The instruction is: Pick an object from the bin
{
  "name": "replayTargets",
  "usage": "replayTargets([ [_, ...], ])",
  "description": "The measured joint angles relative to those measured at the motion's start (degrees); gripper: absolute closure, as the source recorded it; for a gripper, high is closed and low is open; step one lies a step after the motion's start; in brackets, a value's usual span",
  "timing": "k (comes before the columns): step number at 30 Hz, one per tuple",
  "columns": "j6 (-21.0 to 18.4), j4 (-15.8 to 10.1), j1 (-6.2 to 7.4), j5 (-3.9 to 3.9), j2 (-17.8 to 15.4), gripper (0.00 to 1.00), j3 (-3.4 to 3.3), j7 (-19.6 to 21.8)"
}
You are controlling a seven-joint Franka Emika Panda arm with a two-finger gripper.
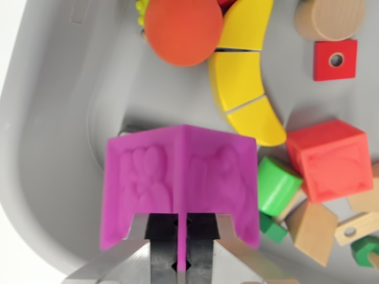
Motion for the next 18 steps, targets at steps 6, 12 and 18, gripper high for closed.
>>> replayTargets([
  [6, -3.3, 1.0, 0.00, -0.13, -2.0, 1.00, -0.06, 0.1],
  [12, -6.5, 2.1, 0.00, -0.27, -3.6, 1.00, -0.11, 0.2],
  [18, -9.2, 3.2, 0.00, -0.33, -4.8, 1.00, -0.17, 0.3],
])
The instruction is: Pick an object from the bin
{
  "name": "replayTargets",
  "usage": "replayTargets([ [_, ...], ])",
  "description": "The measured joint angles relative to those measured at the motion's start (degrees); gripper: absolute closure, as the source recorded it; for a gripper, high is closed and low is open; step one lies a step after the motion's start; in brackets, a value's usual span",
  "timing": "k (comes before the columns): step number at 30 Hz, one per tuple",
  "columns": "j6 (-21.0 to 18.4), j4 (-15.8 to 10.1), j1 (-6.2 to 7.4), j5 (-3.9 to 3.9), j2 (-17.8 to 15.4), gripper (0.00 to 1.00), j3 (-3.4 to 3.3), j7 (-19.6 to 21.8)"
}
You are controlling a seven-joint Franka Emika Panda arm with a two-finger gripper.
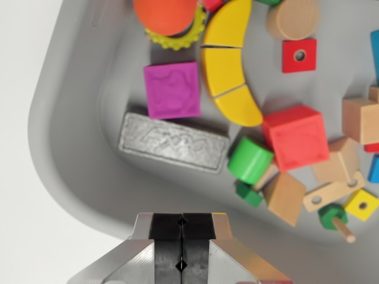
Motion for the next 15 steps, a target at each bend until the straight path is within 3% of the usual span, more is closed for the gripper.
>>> replayTargets([
  [15, -3.9, 2.0, 0.00, -0.07, -1.4, 1.00, -0.09, 0.1],
])
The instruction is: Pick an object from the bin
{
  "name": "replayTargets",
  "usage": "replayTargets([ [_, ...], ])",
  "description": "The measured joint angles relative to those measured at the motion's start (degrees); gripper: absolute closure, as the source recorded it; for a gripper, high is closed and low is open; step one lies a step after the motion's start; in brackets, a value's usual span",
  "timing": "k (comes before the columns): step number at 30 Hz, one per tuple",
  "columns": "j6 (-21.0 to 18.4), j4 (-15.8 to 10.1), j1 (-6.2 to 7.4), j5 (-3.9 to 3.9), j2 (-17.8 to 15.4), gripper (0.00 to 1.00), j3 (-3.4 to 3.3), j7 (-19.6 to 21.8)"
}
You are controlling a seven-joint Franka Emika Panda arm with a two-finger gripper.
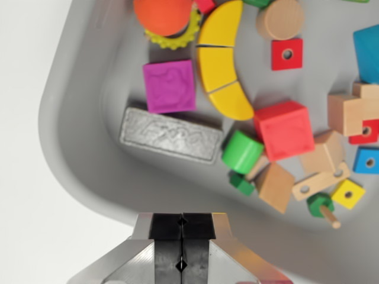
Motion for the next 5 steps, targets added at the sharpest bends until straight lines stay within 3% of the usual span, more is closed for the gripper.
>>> replayTargets([
  [5, 0.0, 0.0, 0.00, 0.00, 0.0, 1.00, 0.00, 0.0],
])
